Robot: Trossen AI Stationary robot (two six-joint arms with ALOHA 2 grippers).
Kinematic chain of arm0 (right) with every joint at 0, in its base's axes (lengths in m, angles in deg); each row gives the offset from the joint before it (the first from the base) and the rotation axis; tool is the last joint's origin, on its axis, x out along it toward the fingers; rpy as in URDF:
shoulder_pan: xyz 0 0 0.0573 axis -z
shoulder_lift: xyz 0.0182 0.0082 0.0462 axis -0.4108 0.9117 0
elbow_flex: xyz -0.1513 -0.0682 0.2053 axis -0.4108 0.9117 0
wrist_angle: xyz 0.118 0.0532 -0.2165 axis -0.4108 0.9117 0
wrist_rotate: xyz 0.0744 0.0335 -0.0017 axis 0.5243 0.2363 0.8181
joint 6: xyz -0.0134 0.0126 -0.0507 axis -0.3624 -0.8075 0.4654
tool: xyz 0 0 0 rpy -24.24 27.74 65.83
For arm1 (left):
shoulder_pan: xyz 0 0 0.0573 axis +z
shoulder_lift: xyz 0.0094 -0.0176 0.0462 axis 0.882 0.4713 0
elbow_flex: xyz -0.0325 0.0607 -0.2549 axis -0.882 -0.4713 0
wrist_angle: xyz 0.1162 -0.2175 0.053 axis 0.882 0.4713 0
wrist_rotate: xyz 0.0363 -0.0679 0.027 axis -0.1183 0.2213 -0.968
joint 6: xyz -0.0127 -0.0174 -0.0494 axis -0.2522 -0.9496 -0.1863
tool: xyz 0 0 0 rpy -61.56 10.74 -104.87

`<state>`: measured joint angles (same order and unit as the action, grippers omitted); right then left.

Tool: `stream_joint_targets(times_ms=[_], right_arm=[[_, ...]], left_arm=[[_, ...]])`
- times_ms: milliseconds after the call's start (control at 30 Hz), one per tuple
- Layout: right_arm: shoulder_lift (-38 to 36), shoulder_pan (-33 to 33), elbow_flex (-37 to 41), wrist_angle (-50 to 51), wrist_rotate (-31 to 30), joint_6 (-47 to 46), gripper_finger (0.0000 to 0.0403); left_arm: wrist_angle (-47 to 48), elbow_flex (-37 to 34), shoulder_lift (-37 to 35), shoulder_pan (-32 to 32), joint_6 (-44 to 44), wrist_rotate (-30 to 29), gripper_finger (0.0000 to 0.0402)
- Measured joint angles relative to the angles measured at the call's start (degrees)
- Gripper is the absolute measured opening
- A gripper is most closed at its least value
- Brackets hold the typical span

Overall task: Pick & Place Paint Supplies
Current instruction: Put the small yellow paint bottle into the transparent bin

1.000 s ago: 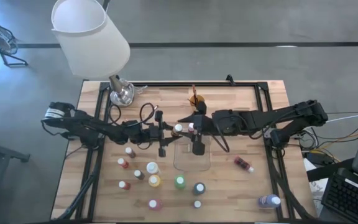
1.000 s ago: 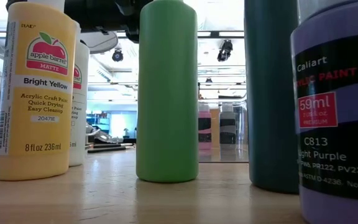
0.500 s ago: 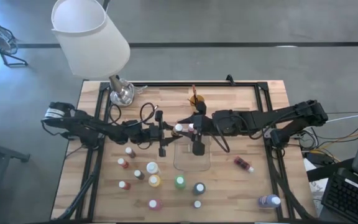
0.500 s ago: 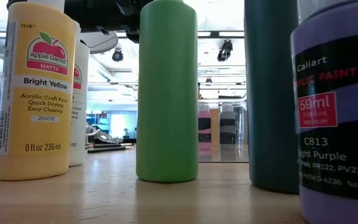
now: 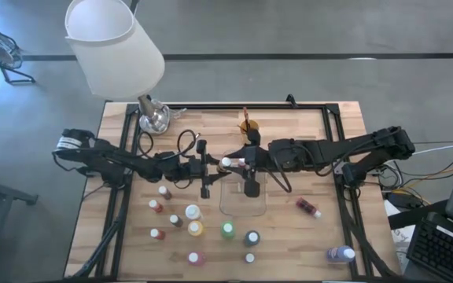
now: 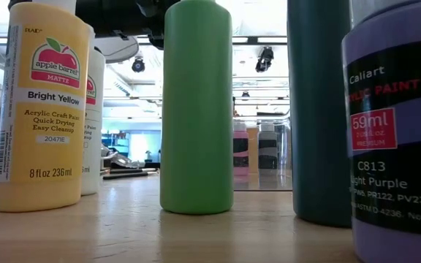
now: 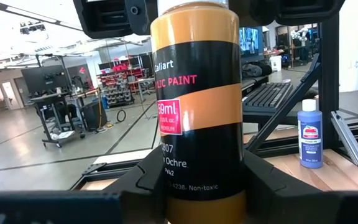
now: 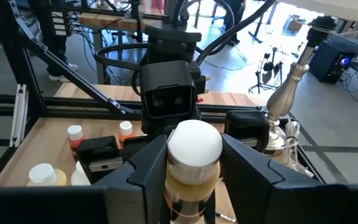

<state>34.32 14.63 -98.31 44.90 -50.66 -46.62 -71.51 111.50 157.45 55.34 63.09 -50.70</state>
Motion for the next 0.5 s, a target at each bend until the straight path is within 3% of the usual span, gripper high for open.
stream_joint_targets(times_ms=[267,500], right_arm=[[0.02,0.30,0.07,-0.01,0.34,-0.07,0.0150],[0.02,0.77,0.11,0.01,0.37,-0.04,0.0105]], left_arm=[[-0.17,0.03,0.00,0.04,-0.02,-0.04,0.0131],[-0.23,0.04,0.00,0.07,0.01,-0.36,0.0131]])
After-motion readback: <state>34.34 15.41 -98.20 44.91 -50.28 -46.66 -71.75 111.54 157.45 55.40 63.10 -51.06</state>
